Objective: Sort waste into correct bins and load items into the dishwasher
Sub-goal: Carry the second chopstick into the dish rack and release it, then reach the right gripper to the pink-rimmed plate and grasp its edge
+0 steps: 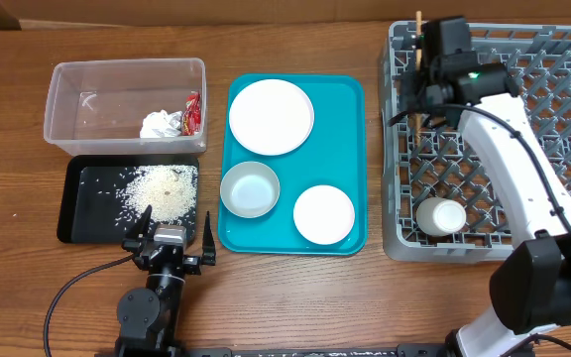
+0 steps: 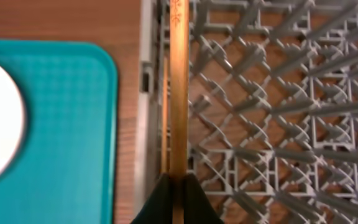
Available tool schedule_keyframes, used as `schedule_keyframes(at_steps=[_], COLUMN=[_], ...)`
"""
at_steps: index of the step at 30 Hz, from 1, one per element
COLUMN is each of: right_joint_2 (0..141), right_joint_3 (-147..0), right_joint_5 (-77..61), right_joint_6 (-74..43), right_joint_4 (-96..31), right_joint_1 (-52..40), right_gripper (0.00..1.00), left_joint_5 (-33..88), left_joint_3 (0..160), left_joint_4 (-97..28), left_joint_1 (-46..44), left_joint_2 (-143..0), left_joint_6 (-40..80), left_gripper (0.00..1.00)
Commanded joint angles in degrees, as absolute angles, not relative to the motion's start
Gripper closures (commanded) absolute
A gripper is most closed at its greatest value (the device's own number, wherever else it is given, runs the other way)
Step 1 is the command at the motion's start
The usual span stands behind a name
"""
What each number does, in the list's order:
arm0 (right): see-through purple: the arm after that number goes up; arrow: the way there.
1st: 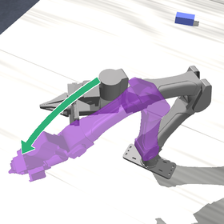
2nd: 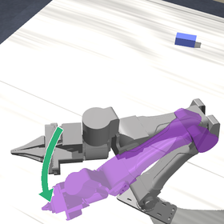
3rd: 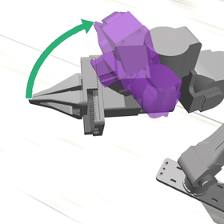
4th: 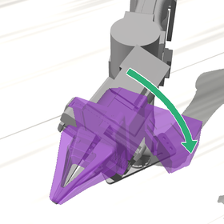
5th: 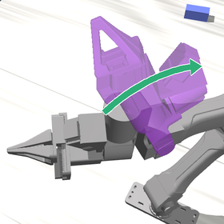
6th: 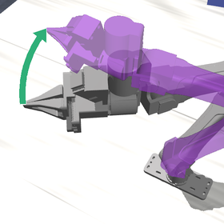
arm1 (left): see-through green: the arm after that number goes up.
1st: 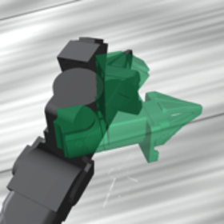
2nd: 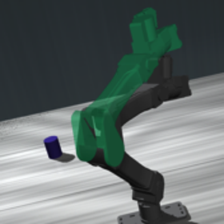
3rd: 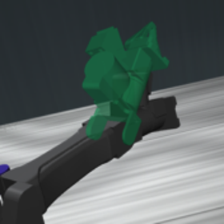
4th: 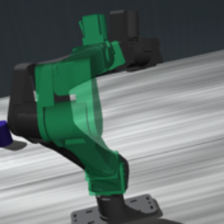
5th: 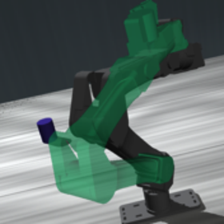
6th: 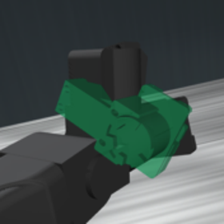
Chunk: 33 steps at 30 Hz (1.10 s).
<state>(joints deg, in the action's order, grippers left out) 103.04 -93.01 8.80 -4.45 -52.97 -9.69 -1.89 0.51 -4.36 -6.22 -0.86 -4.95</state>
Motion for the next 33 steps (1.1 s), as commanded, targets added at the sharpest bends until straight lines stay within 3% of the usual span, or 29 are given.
schedule_keyframes(at_steps=[1, 3, 5, 6, 12, 18, 21, 23, 27, 32, 33], right_joint_2=[103.7, 103.8, 103.7, 103.5, 94.1, 88.7, 89.2, 89.4, 89.4, 89.4, 89.4], right_joint_3=[-89.2, -87.7, -87.7, -87.9, -89.0, -88.9, -85.7, -81.8, -73.2, -62.3, -59.9], right_joint_5=[7.7, 7.6, 7.2, 7.2, -1.8, -1.6, 5.2, 10.5, 8.9, 5.3, 4.1], right_joint_6=[-2.5, -2.8, -3.4, -4.6, -7.7, -12.3, -17.1, -23.6, -35.4, -36.7, -36.6], right_joint_4=[-53.0, -53.3, -54.7, -55.4, -57.0, -58.8, -58.8, -58.7, -58.2, -51.8, -49.6], right_joint_1=[-9.6, -9.6, -9.7, -9.9, -14.1, -27.6, -35.0, -37.6, -36.0, -32.1, -30.9], right_gripper=[0.96, 0.9, 0.69, 0.63, 0.55, 0.53, 0.44, 0.18, 0.29, 0.37, 0.45], left_joint_5=[-1.5, -1.5, -1.5, -1.5, -1.5, -1.5, -1.5, -1.5, -1.5, -1.5, -1.5], left_joint_3=[0.3, 0.3, 0.3, 0.3, 0.3, 0.3, 0.3, 0.3, 0.3, 0.3, 0.3], left_joint_4=[-4.3, -4.3, -4.3, -4.3, -4.3, -4.3, -4.3, -4.3, -4.3, -4.3, -4.3], left_joint_1=[-5.8, -5.8, -5.8, -5.8, -5.8, -5.8, -5.8, -5.8, -5.8, -5.8, -5.8], left_joint_2=[-0.6, -0.6, -0.6, -0.6, -0.6, -0.6, -0.6, -0.6, -0.6, -0.6, -0.6], left_joint_6=[-6.0, -6.0, -6.0, -6.0, -6.0, -6.0, -6.0, -6.0, -6.0, -6.0, -6.0], left_gripper=[0.0, 0.0, 0.0, 0.0, 0.0, 0.0, 0.0, 0.0, 0.0, 0.0, 0.0])
